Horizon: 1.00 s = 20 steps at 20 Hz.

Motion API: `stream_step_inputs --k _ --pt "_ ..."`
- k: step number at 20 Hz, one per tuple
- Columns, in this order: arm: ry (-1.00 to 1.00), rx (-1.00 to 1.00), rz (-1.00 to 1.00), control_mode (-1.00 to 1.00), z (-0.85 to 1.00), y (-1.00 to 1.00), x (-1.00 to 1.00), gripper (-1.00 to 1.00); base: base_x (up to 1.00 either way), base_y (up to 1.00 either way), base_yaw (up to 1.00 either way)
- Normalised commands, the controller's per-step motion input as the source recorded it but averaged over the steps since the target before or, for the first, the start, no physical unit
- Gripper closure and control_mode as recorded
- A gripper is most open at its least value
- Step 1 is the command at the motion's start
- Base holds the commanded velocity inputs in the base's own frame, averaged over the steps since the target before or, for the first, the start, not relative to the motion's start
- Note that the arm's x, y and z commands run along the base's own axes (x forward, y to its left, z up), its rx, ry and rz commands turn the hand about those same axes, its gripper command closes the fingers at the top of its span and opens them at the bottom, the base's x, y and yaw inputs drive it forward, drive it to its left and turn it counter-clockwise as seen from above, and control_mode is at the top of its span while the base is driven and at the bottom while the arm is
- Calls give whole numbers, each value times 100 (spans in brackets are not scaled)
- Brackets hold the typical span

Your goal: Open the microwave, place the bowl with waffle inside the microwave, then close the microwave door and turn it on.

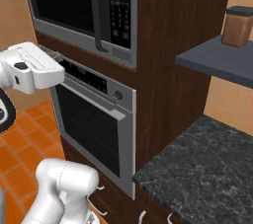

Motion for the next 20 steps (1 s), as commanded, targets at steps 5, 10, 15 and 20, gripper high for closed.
stream_step_inputs --k 5,10,15,20 --pt "0 0 4 -100 0 -7 19 100 0 0 0" --pt "-1 0 6 -100 3 -15 9 100 0 0 0" --pt "6 0 1 -100 28 0 22 100 0 0 0" --pt "12 0 1 -100 8 -1 24 100 0 0 0"
